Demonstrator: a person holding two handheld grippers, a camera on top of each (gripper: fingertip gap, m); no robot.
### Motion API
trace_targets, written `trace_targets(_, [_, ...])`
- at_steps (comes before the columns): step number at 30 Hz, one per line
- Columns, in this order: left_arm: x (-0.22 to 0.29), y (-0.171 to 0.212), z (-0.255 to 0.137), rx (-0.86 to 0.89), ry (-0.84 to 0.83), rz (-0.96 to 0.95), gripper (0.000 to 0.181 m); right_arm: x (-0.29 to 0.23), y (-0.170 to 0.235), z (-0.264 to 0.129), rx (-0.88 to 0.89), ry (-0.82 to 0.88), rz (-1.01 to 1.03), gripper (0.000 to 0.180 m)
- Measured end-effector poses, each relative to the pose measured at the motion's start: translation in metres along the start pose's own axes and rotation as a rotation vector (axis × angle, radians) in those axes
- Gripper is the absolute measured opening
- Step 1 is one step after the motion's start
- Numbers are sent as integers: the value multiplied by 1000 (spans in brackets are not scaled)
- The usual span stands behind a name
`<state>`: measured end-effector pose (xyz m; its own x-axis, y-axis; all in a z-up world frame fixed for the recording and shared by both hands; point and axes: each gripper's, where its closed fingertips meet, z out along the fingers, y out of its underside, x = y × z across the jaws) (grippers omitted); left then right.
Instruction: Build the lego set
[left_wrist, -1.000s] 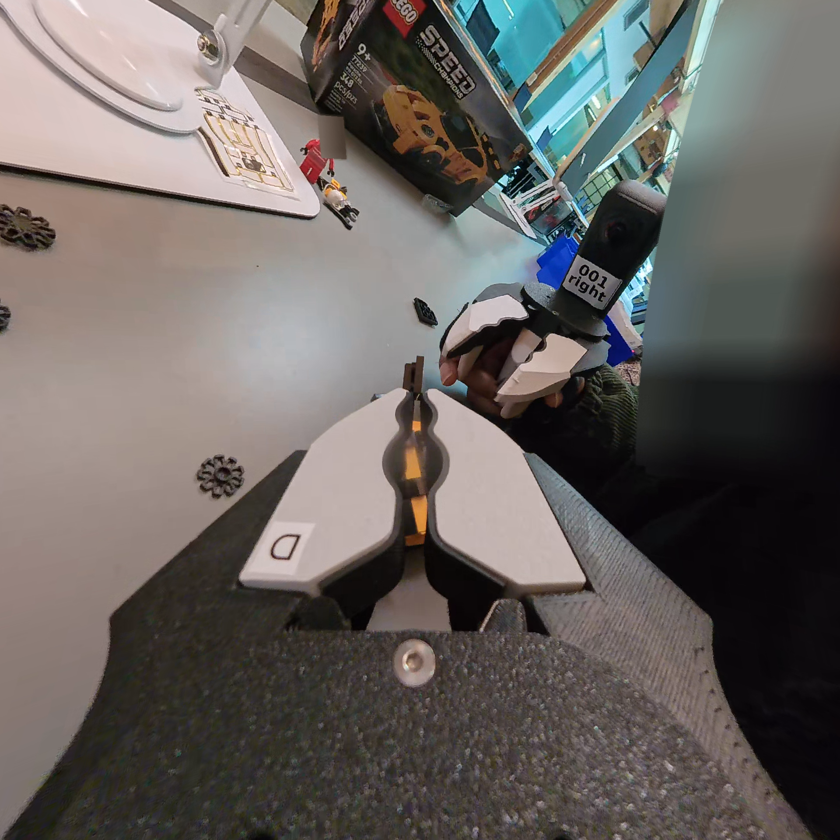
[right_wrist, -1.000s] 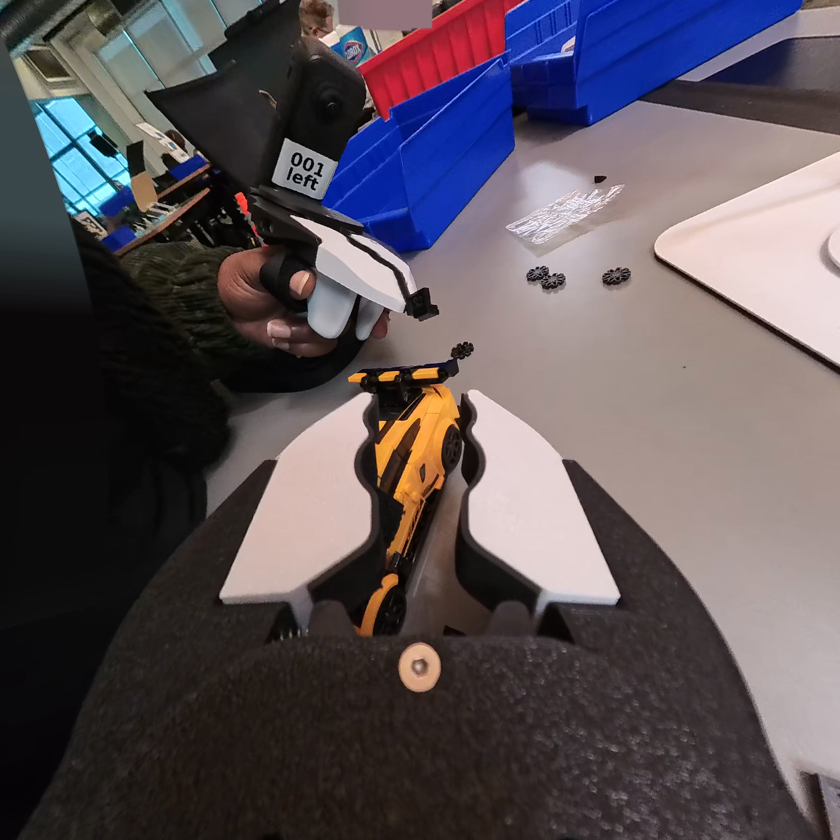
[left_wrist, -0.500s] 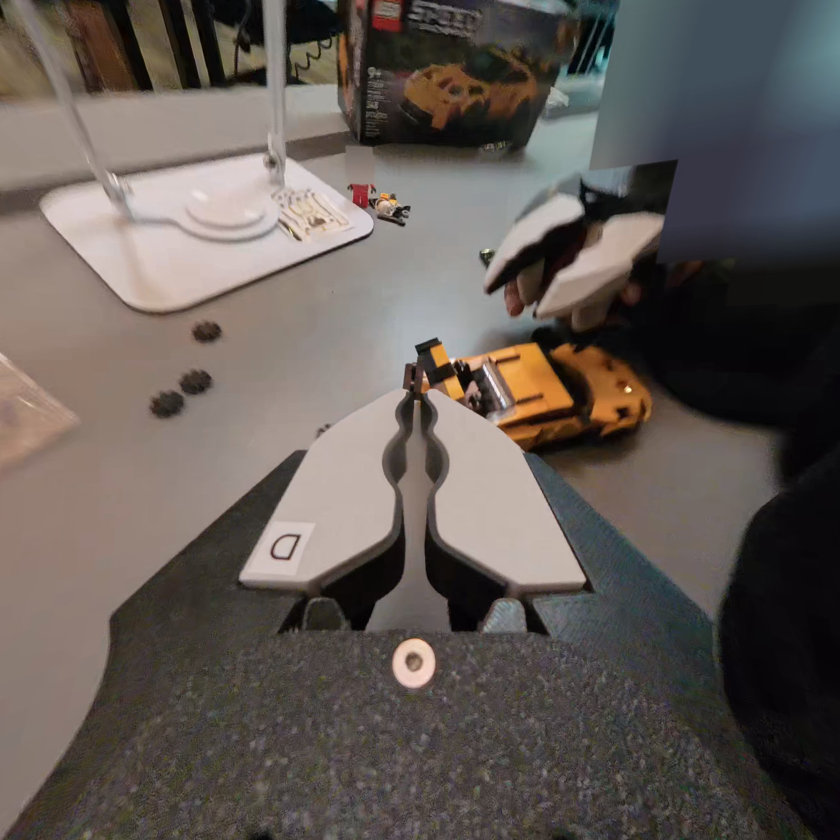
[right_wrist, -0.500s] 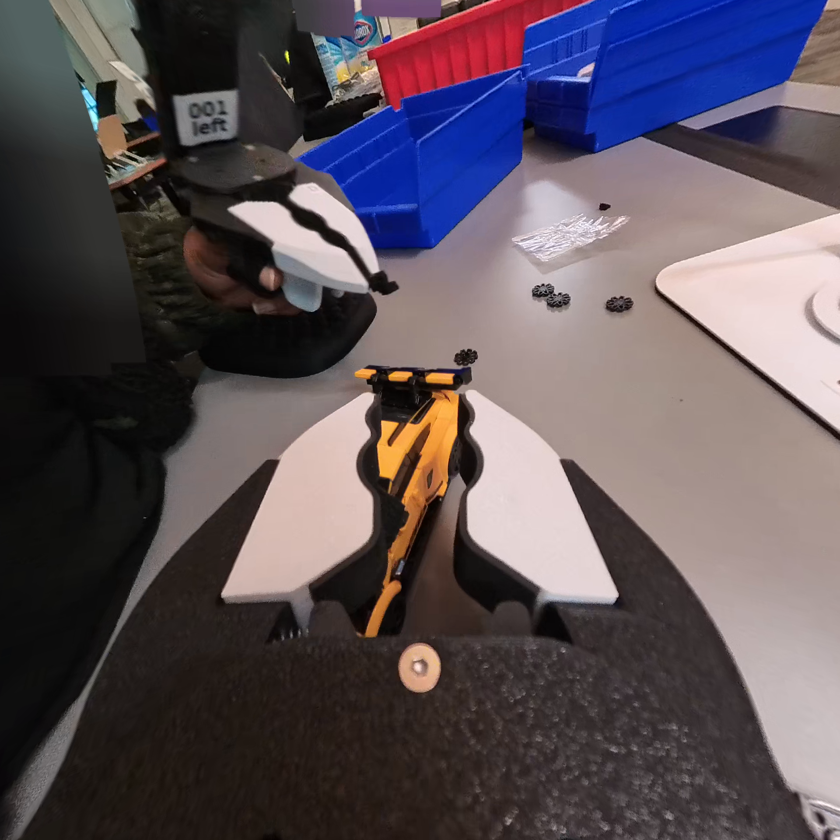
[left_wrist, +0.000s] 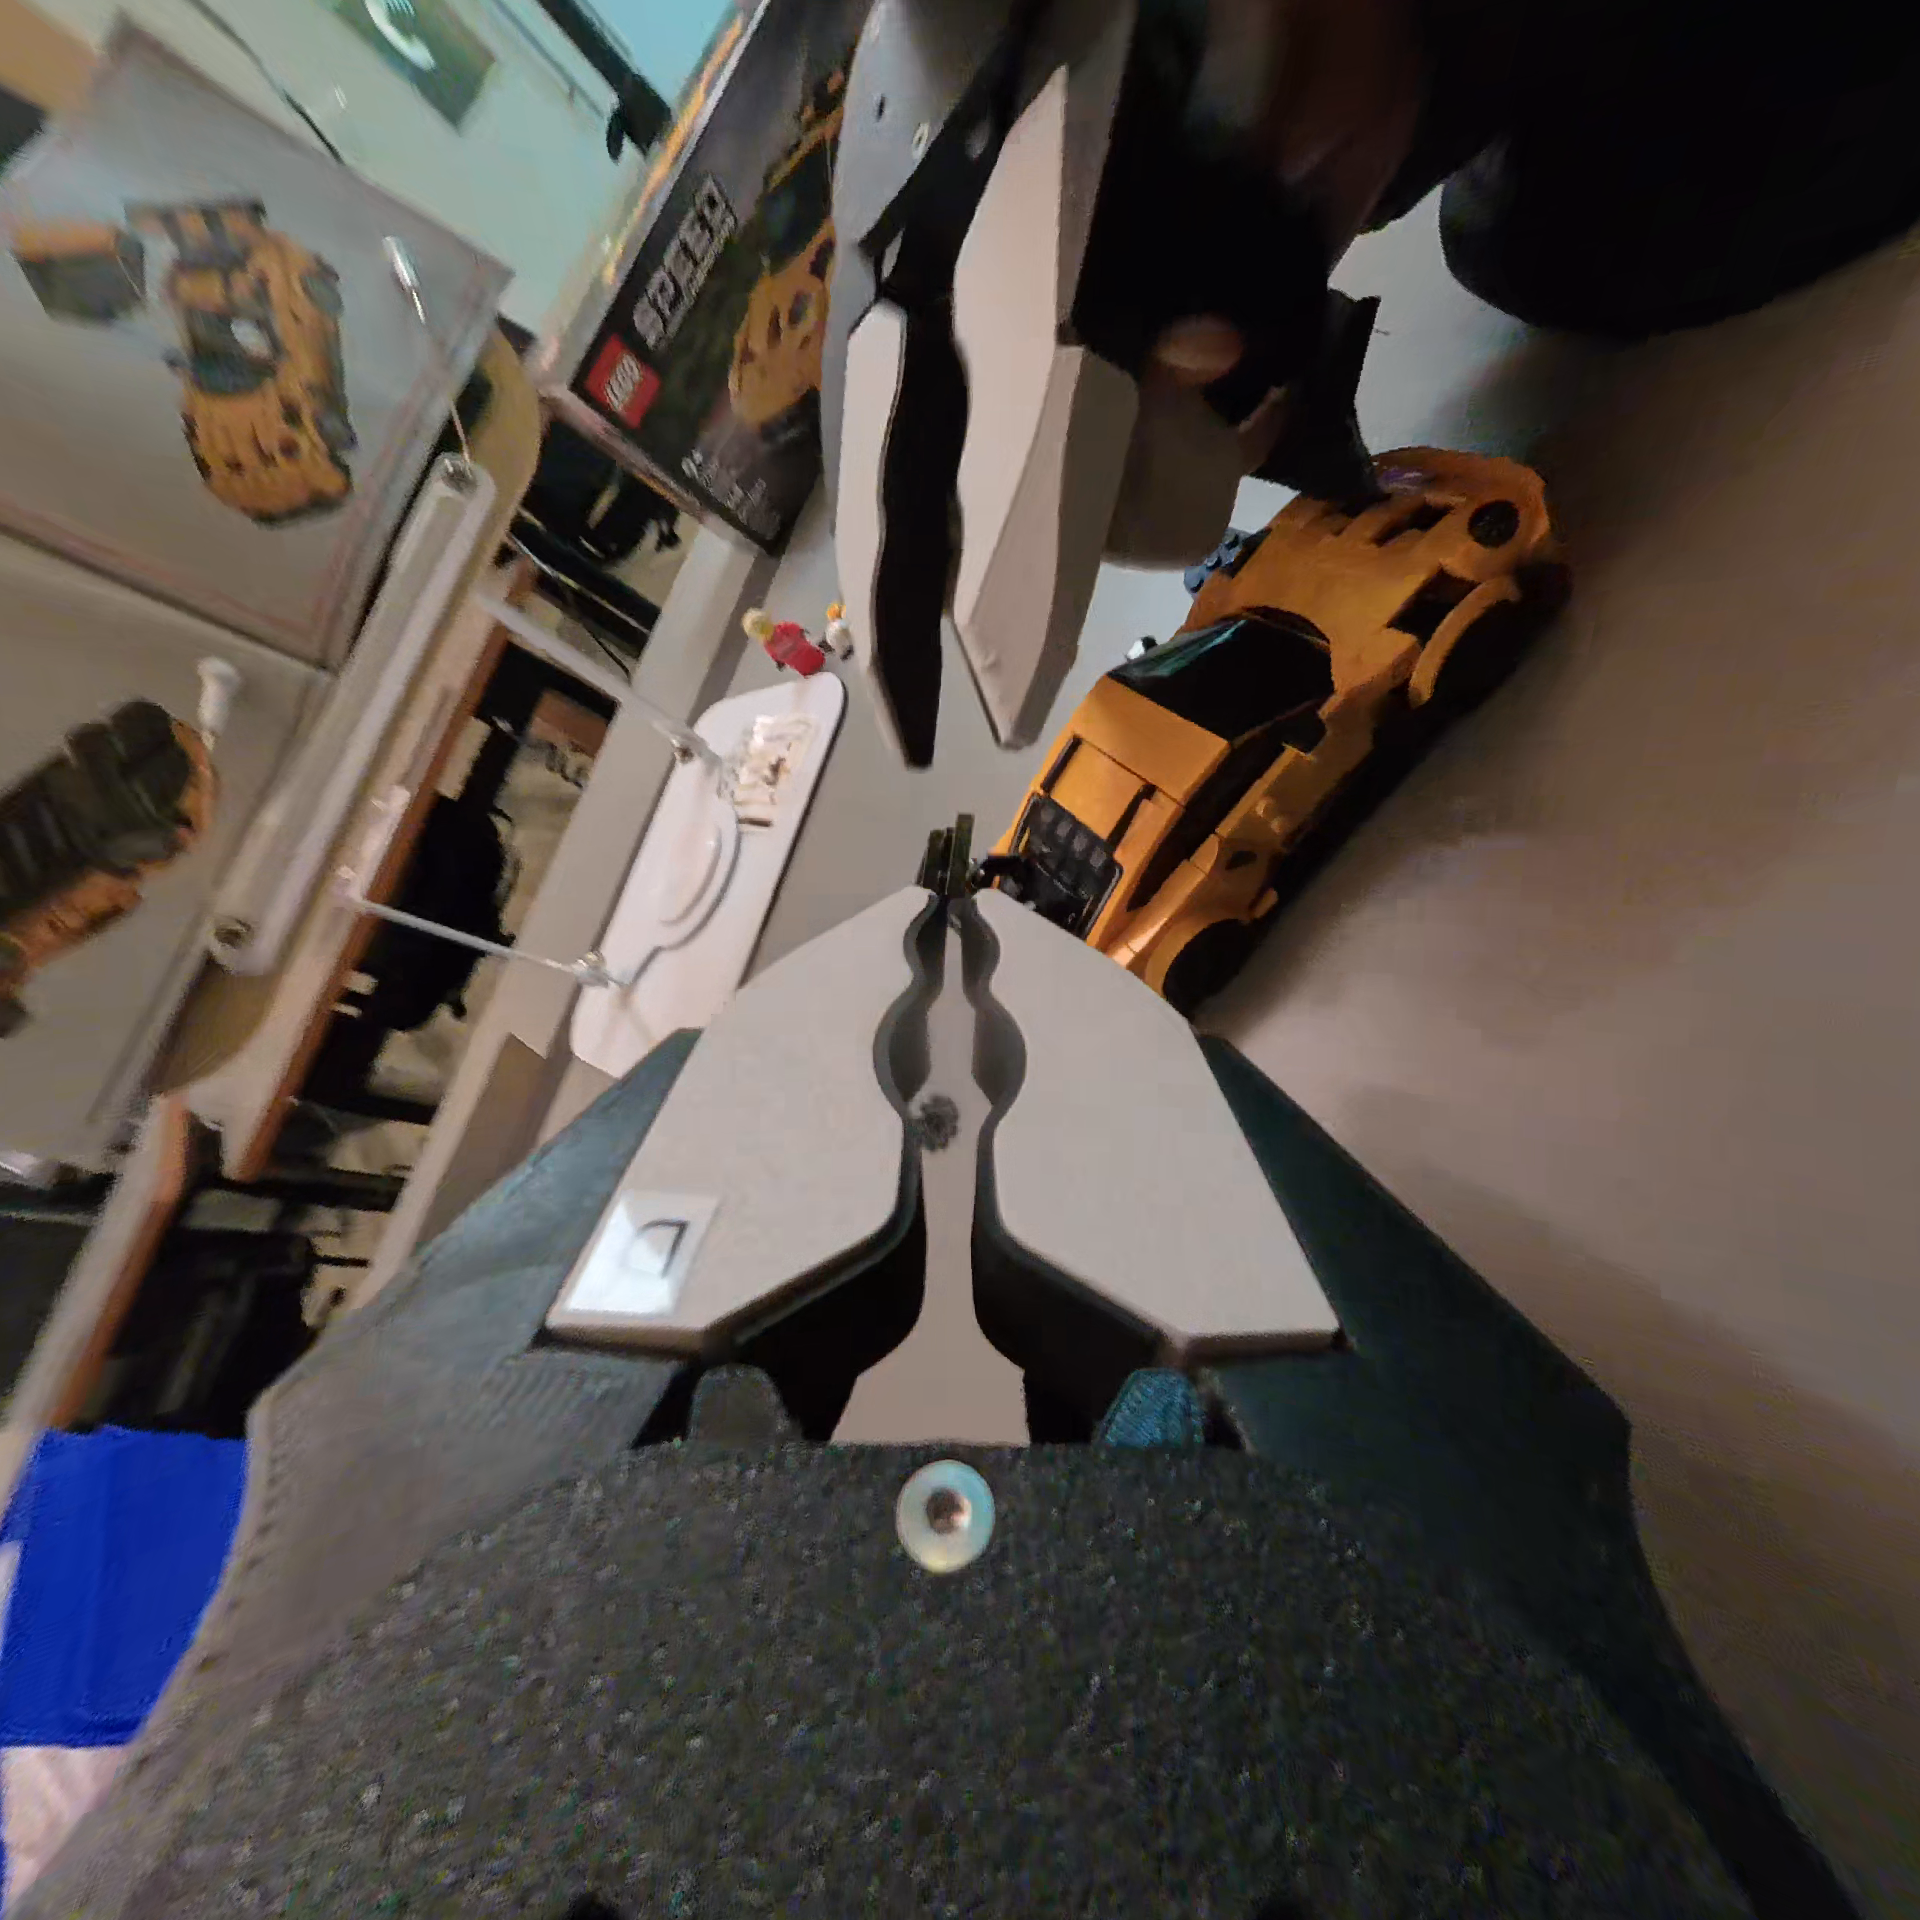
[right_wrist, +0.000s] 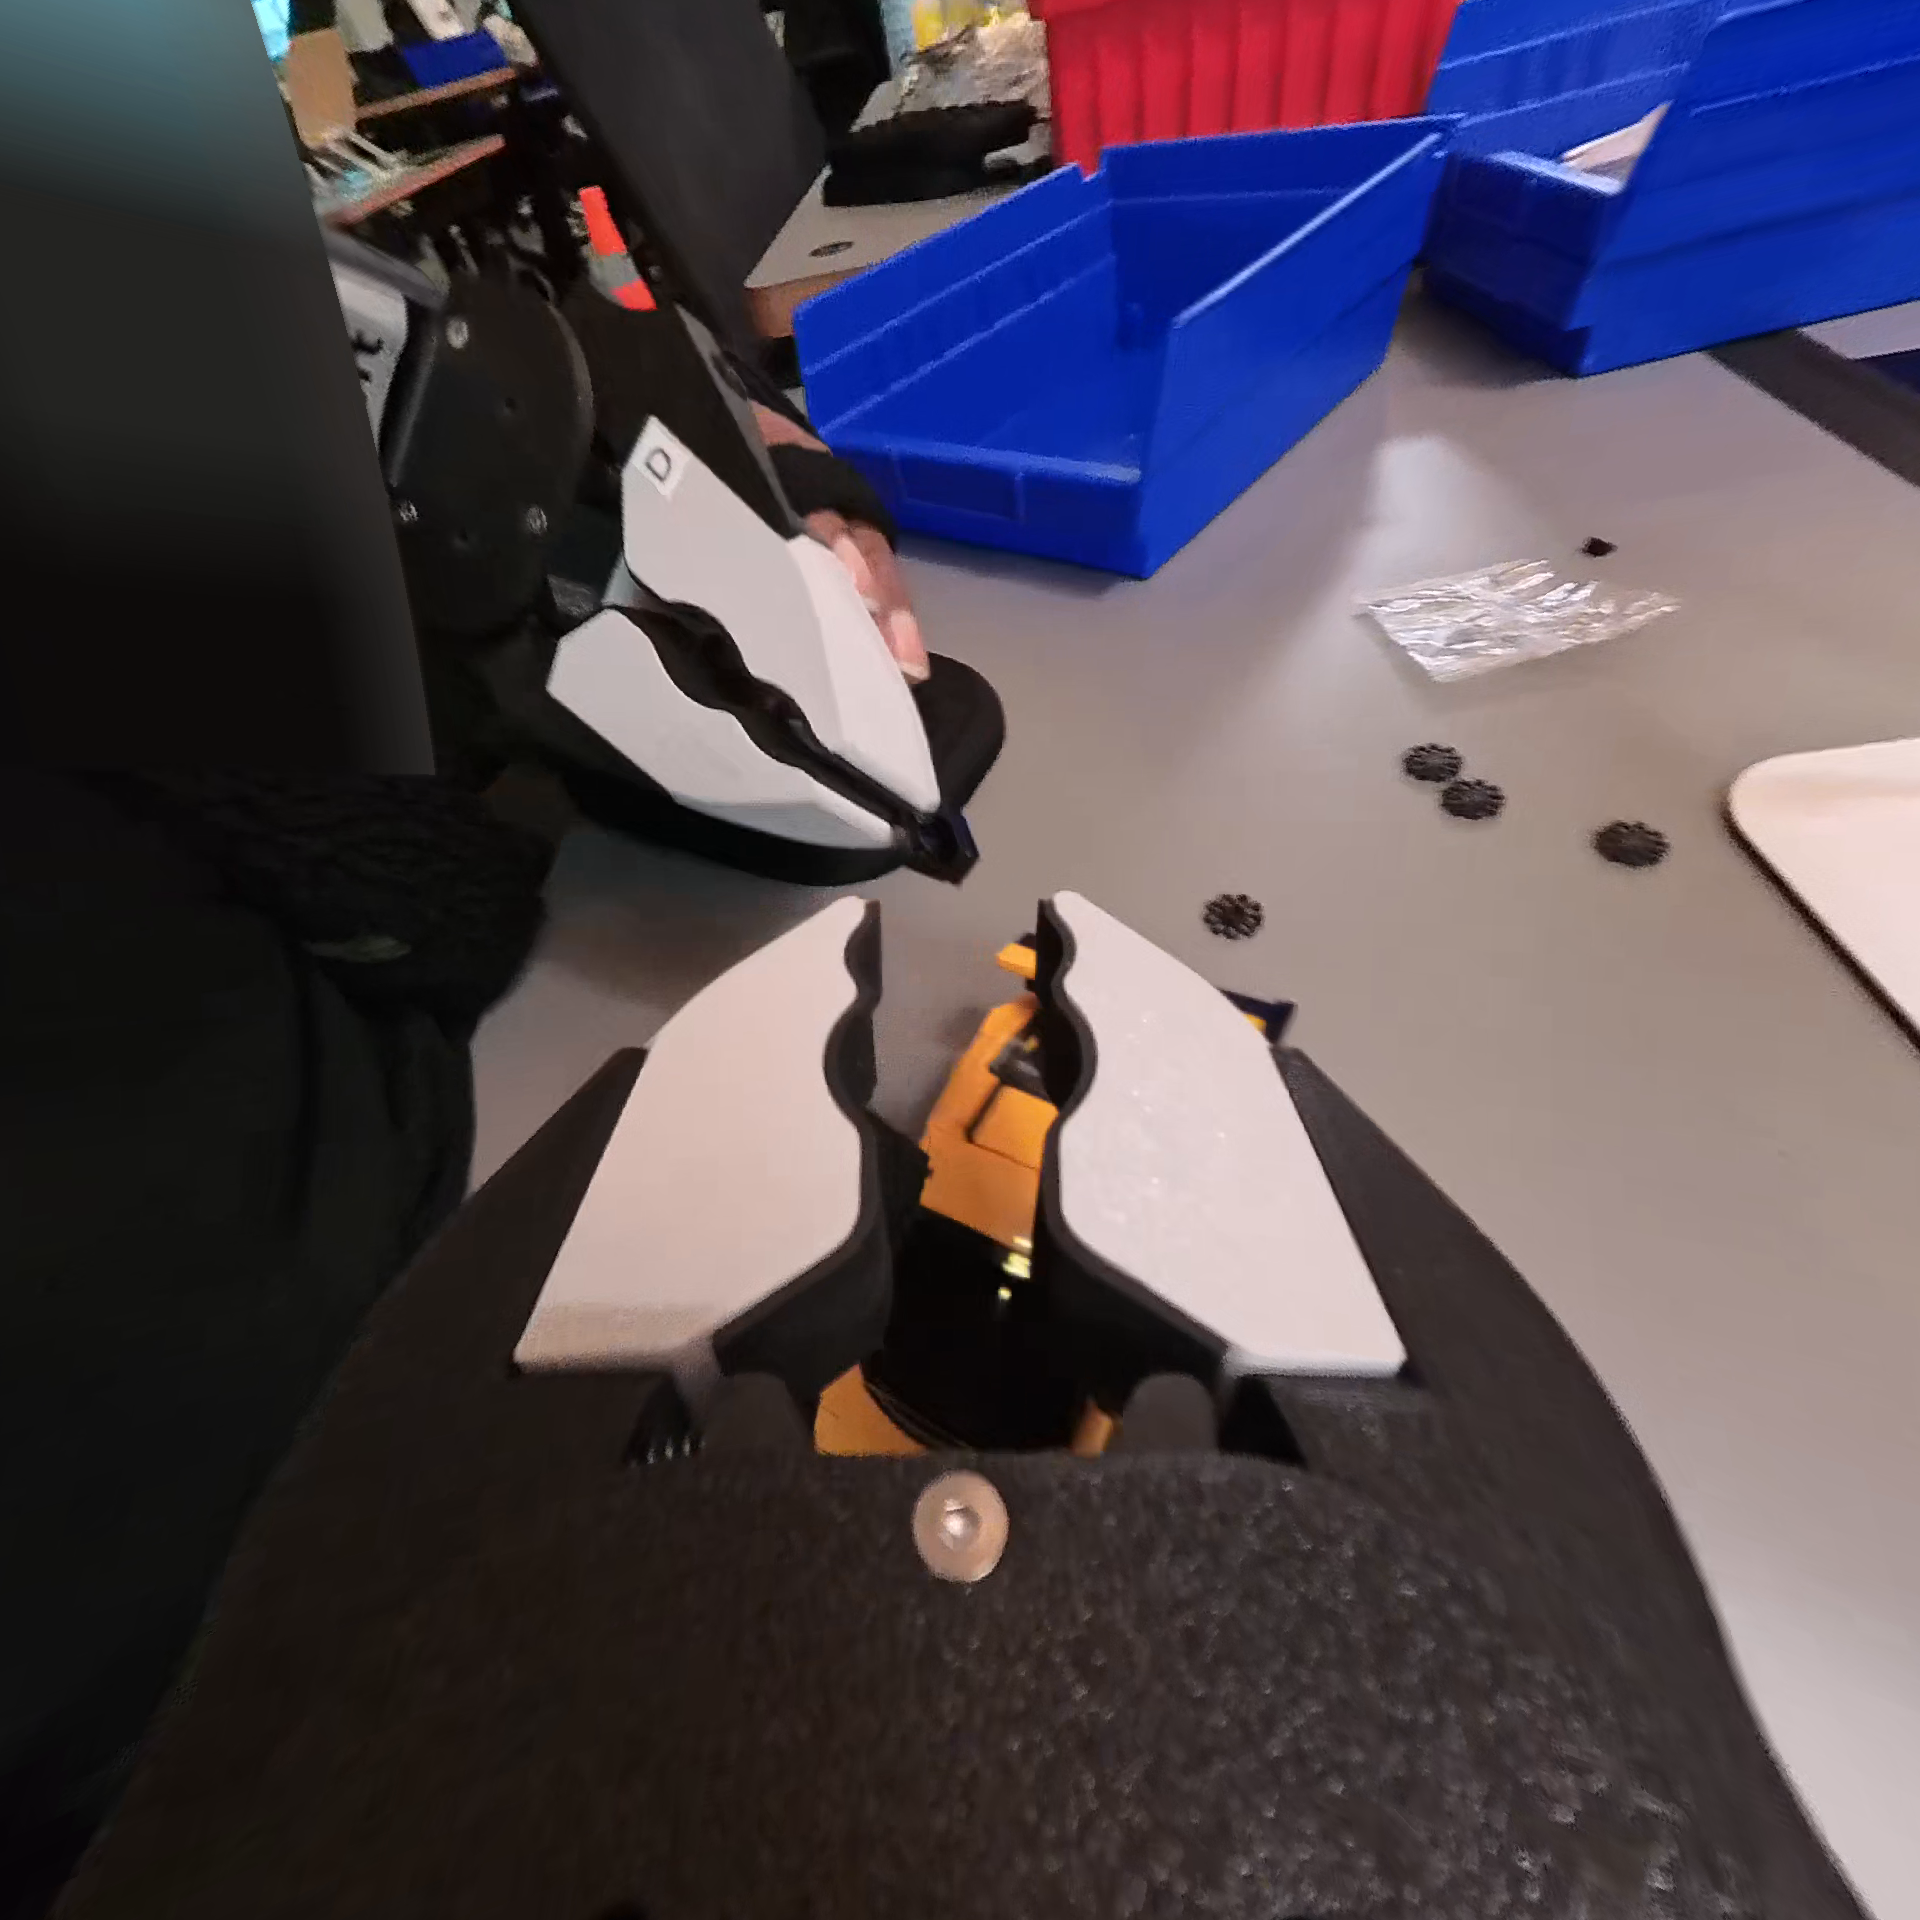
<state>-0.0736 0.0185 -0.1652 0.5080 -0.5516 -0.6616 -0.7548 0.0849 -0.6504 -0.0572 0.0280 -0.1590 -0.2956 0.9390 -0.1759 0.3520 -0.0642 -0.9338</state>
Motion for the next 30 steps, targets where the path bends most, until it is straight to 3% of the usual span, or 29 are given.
trace_targets(4, [-2, -8, -3, 17, -66, 160, 2, -9, -9, 11, 3, -46, 60, 28])
trace_targets(7, [-2, -12, -7, 32, -84, 209, 3, -14, -11, 15, 9, -75, 98, 15])
trace_targets(11, [-6, -15, -12, 52, -134, 243, 3, -16, -14, 16, 13, -86, 108, 15])
trace_targets(13, [-8, -19, -15, 67, -163, 260, 3, -18, -13, 17, 5, -87, 104, 27])
trace_targets(15, [-8, -20, -16, 75, -165, 263, 3, -22, -14, 17, 16, -105, 107, 21])
trace_targets(20, [-7, -22, -16, 97, -157, 230, 3, -21, -16, 15, 35, -33, -44, 14])
trace_targets(23, [-1, -15, -17, 149, -27, -15, 16, -19, -11, 11, 19, 27, -240, 14])
trace_targets(28, [-6, -19, -25, 287, 318, -743, 18, -22, -8, 8, 41, 62, -497, 14])
trace_targets(30, [-4, -20, -24, 299, 424, -941, 19, -27, -11, 9, 62, 60, -562, 14])
